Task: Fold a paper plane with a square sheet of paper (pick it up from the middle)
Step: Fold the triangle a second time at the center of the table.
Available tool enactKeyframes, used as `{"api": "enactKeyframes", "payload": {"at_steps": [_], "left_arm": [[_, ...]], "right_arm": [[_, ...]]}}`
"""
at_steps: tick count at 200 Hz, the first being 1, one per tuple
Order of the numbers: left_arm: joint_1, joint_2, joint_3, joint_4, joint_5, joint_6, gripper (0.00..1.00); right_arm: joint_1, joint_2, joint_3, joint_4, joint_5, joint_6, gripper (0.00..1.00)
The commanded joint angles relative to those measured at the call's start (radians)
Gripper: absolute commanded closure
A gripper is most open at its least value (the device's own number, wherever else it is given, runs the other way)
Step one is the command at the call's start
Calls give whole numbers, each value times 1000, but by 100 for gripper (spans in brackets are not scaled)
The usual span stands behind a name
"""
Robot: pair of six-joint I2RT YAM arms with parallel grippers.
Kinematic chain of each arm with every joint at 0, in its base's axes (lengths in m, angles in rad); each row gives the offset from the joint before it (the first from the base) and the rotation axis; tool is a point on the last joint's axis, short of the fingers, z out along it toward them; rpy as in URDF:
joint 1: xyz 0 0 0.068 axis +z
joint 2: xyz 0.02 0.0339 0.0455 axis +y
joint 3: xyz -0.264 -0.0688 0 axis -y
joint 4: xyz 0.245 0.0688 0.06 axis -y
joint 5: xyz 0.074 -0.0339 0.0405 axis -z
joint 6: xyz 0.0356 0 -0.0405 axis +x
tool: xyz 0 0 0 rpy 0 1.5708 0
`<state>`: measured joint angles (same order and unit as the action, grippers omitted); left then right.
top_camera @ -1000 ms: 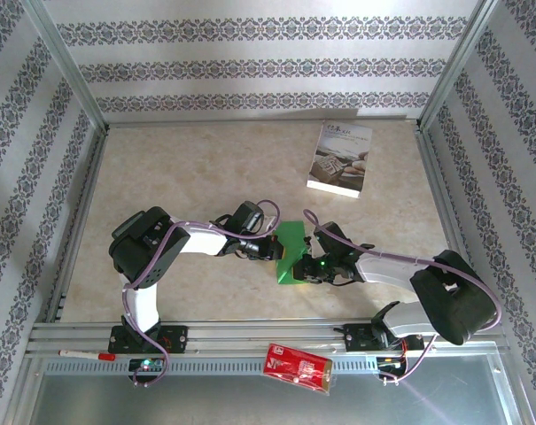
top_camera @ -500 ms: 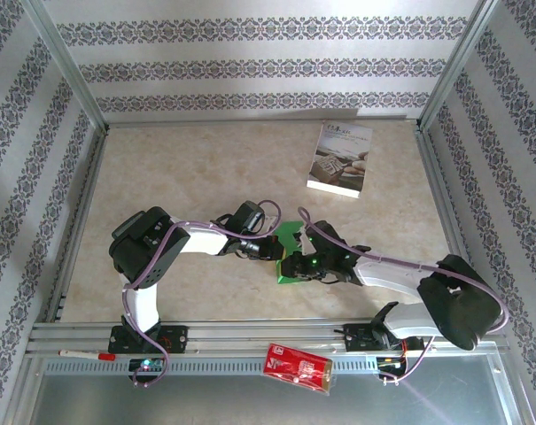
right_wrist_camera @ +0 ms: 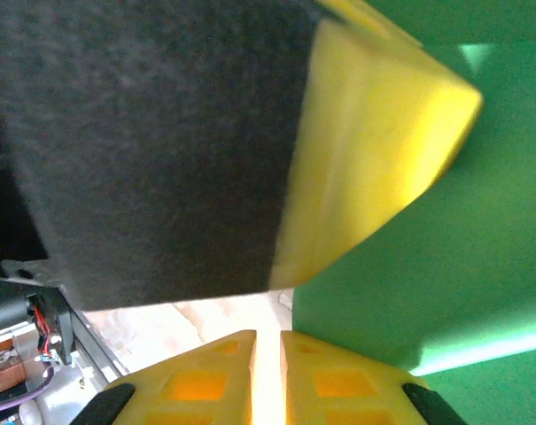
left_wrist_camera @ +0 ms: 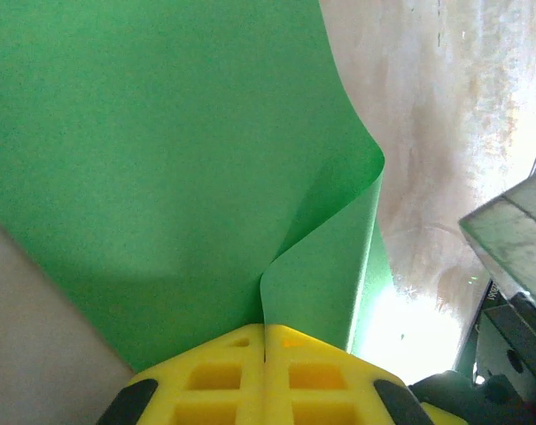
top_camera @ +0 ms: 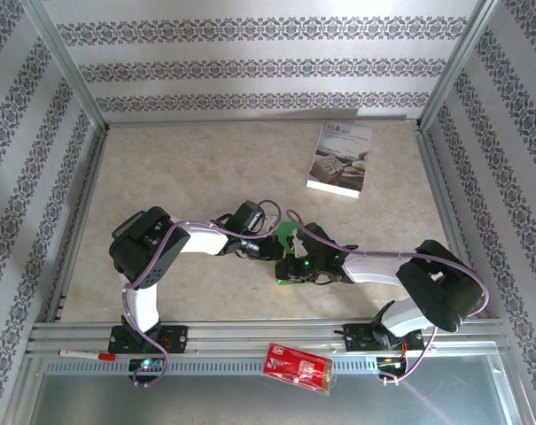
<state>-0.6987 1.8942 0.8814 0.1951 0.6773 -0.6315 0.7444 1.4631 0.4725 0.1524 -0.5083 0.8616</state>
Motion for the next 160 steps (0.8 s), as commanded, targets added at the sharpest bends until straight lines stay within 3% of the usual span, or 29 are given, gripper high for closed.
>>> {"api": "enactKeyframes", "payload": {"at_steps": [1,160], "left_arm": [[-24,81,-26,-101,-103,30,100],[-24,89,-12,-110,-107,30,100]], "right_arm": [[13,22,-1,40,19,-5,85],[27,30,-61,56,40,7,85]]}}
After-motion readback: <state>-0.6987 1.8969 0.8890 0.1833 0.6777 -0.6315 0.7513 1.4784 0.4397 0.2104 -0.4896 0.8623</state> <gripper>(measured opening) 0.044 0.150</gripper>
